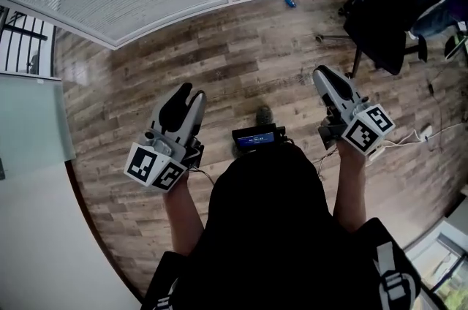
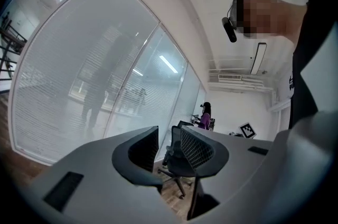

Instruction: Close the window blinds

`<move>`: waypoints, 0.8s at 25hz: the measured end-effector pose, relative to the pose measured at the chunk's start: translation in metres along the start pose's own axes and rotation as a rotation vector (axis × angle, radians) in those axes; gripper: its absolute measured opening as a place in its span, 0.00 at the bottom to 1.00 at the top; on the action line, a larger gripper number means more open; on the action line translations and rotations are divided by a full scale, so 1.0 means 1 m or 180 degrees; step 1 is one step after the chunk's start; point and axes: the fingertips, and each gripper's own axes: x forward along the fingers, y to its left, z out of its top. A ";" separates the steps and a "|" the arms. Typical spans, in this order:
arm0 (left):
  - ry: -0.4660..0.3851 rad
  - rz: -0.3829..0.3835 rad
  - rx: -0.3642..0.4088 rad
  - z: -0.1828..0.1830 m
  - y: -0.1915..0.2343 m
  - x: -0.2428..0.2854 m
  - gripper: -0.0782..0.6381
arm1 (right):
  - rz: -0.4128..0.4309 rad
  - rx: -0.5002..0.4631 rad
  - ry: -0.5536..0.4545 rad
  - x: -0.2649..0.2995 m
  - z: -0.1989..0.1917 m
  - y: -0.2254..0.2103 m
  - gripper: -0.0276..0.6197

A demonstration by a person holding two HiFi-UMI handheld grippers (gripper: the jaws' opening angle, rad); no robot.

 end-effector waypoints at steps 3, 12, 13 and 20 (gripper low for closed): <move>-0.0031 -0.0150 -0.0164 -0.023 -0.018 -0.013 0.31 | -0.0179 -0.0090 0.0054 -0.037 -0.010 0.018 0.14; -0.0241 -0.0235 -0.0316 -0.033 -0.037 -0.049 0.31 | -0.0378 0.0022 0.0022 -0.091 -0.026 0.041 0.09; -0.0286 -0.0202 -0.0285 -0.027 -0.037 -0.051 0.31 | -0.0316 -0.0022 0.0022 -0.087 -0.022 0.044 0.09; -0.0491 -0.0118 -0.0195 -0.010 -0.046 -0.050 0.31 | 0.0014 -0.0416 0.0038 -0.069 -0.002 0.066 0.09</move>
